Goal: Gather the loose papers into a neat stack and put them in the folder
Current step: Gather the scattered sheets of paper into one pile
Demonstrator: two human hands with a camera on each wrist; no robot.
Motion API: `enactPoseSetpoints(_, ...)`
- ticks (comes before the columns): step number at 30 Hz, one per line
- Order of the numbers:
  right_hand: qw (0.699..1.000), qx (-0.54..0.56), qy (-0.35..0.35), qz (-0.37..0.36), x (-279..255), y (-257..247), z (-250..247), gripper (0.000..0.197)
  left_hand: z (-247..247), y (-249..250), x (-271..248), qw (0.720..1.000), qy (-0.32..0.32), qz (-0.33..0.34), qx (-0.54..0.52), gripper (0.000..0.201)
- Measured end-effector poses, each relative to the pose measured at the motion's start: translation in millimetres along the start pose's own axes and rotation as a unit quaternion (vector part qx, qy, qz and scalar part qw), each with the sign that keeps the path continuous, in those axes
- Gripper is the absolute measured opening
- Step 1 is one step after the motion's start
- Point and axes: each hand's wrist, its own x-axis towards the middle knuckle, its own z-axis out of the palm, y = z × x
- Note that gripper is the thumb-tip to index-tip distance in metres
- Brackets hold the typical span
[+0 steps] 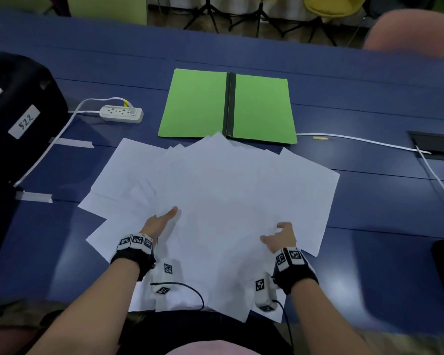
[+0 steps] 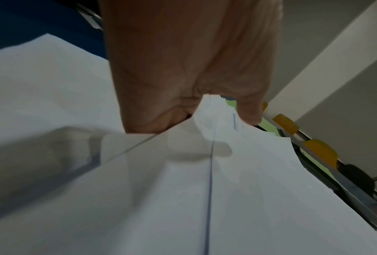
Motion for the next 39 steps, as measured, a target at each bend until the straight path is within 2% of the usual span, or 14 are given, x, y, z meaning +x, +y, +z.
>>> enactPoseSetpoints(2, 0.993, 0.060, 0.092, -0.028, 1, -3, -3, 0.047, 5, 0, -4, 0.999, 0.028, 0.007, 0.026, 0.072)
enactPoseSetpoints(4, 0.985, 0.093, 0.136, -0.050, 1, -8, -4, 0.038, 7, -2, -1, 0.999, 0.031, 0.009, 0.038, 0.066)
enactPoseSetpoints(7, 0.996, 0.011, 0.033, -0.082, 2, -14, 13, 0.029, 7, 2, -1, 1.000, -0.002, 0.008, 0.030, 0.087)
enactPoseSetpoints(9, 0.994, -0.026, -0.019, -0.107, 9, -13, 24, 0.029, 5, 2, 2, 0.999, 0.010, 0.004, 0.037, 0.076)
enactPoseSetpoints(11, 0.997, -0.005, 0.029, -0.071, 12, 0, 21, 0.045, 2, -3, 3, 0.999, 0.021, 0.002, 0.024, 0.064)
enactPoseSetpoints(14, 0.984, -0.012, 0.163, 0.069, 24, 25, -16, 0.072, 4, -9, -3, 0.998, 0.028, 0.012, 0.051, 0.058)
enactPoseSetpoints(16, 0.971, 0.014, 0.204, 0.125, 31, 31, -42, 0.082, 5, -9, -3, 0.995, 0.046, 0.023, 0.081, 0.050)
enactPoseSetpoints(19, 0.979, 0.017, 0.173, 0.101, 37, 28, -57, 0.079, 3, -10, 4, 0.993, 0.051, 0.034, 0.104, 0.044)
enactPoseSetpoints(23, 0.987, 0.009, 0.149, 0.065, 39, 21, -50, 0.060, 3, -12, 10, 0.993, 0.062, 0.033, 0.100, 0.042)
enactPoseSetpoints(27, 0.988, -0.052, 0.144, 0.021, 39, 16, -43, 0.033, 4, -13, 13, 0.993, 0.061, 0.034, 0.097, 0.042)
enactPoseSetpoints(30, 0.991, -0.057, 0.109, 0.050, 40, 8, -41, 0.041, 4, -13, 12, 0.992, 0.068, 0.038, 0.096, 0.041)
enactPoseSetpoints(35, 0.998, 0.050, 0.020, 0.034, 33, -1, -21, 0.072, 4, -12, 10, 0.992, 0.072, 0.029, 0.102, 0.041)
enactPoseSetpoints(37, 0.998, 0.048, -0.024, 0.028, 26, -3, -14, 0.069, 4, -11, 11, 0.992, 0.068, 0.023, 0.100, 0.041)
enactPoseSetpoints(39, 0.999, 0.024, -0.032, 0.024, 20, -5, -15, 0.056, 3, -11, 11, 0.992, 0.071, 0.020, 0.102, 0.039)
